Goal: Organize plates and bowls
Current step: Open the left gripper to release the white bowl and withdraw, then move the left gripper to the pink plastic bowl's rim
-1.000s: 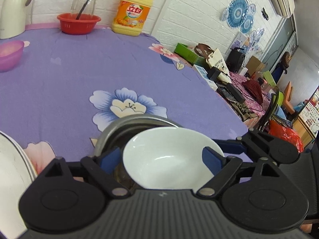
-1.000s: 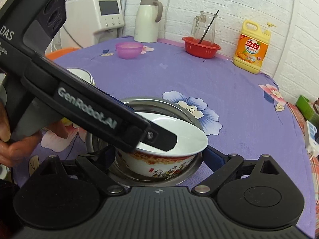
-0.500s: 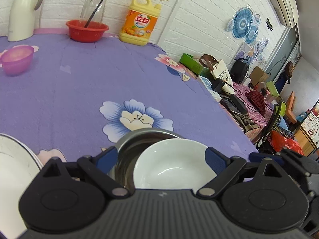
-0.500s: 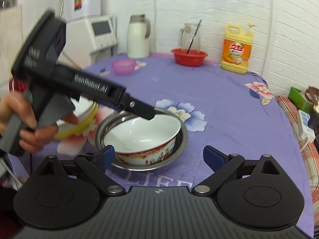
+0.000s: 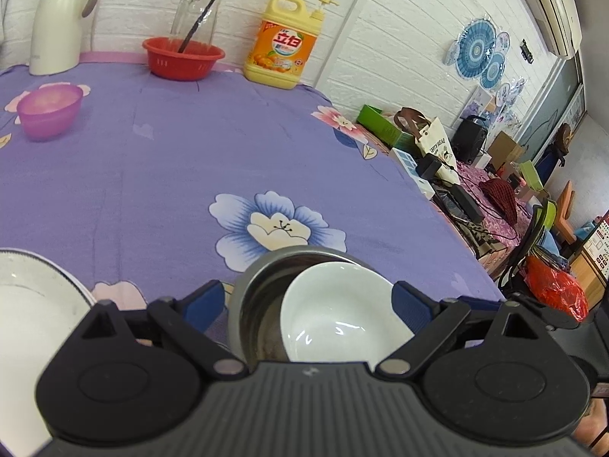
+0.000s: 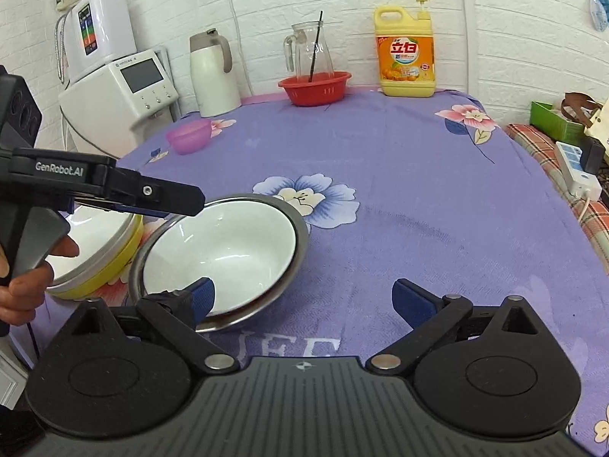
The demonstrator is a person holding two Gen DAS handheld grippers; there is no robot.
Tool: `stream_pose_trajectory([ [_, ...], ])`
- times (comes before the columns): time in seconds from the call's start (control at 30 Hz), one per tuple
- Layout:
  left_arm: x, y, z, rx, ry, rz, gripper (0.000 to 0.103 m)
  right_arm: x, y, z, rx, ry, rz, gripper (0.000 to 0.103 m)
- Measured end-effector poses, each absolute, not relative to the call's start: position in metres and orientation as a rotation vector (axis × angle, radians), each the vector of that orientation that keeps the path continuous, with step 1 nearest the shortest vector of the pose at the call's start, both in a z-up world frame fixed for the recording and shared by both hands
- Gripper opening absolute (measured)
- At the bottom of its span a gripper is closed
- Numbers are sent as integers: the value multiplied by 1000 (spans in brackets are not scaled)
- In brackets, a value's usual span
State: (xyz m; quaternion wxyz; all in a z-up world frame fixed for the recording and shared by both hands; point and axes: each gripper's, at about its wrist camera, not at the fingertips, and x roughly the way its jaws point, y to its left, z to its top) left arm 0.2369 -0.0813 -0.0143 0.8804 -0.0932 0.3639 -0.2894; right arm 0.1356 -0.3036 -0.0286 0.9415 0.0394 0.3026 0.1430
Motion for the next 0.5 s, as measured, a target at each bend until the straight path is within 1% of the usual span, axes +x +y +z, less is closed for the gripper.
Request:
stream_pose_trajectory([
  [0.13,239,-73,-10,-198,754,-587,93,135,-301,-11,74,570,295,103],
  [0.23,241,-60,-5,-208,742,-559,93,140,-297,-2,93,567,299,103],
  [0.4,249,-27,-1,-230,732,-494,94,157,-286,-1,177,622,329,103],
  [0.5,256,0,-1,-250,726,-444,96,171,-280,0,255,684,327,103],
])
